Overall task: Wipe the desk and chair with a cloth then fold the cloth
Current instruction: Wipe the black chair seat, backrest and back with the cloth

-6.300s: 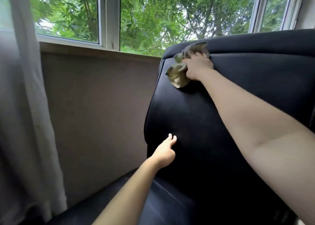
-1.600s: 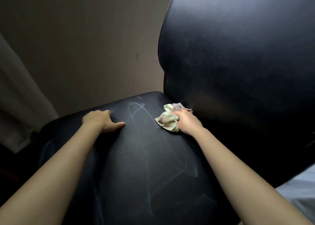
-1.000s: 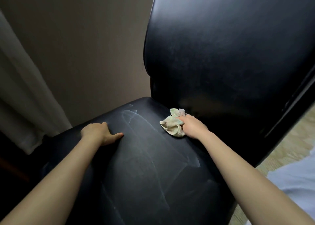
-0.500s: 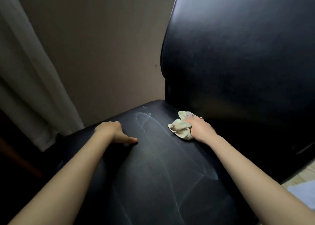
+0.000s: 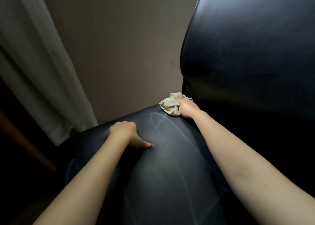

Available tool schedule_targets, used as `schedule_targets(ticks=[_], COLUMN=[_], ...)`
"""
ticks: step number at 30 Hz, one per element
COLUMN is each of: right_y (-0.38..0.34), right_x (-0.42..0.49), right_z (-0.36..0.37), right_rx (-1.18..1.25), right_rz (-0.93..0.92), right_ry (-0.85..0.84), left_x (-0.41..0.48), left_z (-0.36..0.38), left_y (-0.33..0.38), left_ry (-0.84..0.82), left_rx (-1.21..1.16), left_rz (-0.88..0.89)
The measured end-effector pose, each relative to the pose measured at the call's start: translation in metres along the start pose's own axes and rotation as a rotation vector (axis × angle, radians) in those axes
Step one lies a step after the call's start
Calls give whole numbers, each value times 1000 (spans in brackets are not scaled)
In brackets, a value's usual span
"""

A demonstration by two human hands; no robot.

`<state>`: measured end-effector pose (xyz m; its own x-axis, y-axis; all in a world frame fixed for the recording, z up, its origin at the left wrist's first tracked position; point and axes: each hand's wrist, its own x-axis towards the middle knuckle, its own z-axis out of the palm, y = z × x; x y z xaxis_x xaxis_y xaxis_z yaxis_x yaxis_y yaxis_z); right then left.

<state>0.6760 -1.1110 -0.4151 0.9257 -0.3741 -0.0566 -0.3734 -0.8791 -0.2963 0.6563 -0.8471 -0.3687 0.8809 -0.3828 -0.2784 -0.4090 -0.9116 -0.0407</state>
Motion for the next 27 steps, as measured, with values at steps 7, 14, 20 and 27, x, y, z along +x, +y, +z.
schedule_targets(ticks=[7, 14, 20, 27], right_y=[53, 95, 95, 69], right_x=[-96, -254, -328, -271], right_z=[-12, -20, -10, -18], right_rx=[72, 139, 102, 33], right_rz=[27, 173, 193, 201], right_ry=[-27, -12, 78, 53], left_x=[-8, -12, -3, 8], left_z=[-6, -9, -14, -12], left_y=[0, 3, 7, 10], left_ry=[-36, -33, -35, -11], left_rx=[-29, -40, -55, -43], left_rz=[9, 33, 80, 135])
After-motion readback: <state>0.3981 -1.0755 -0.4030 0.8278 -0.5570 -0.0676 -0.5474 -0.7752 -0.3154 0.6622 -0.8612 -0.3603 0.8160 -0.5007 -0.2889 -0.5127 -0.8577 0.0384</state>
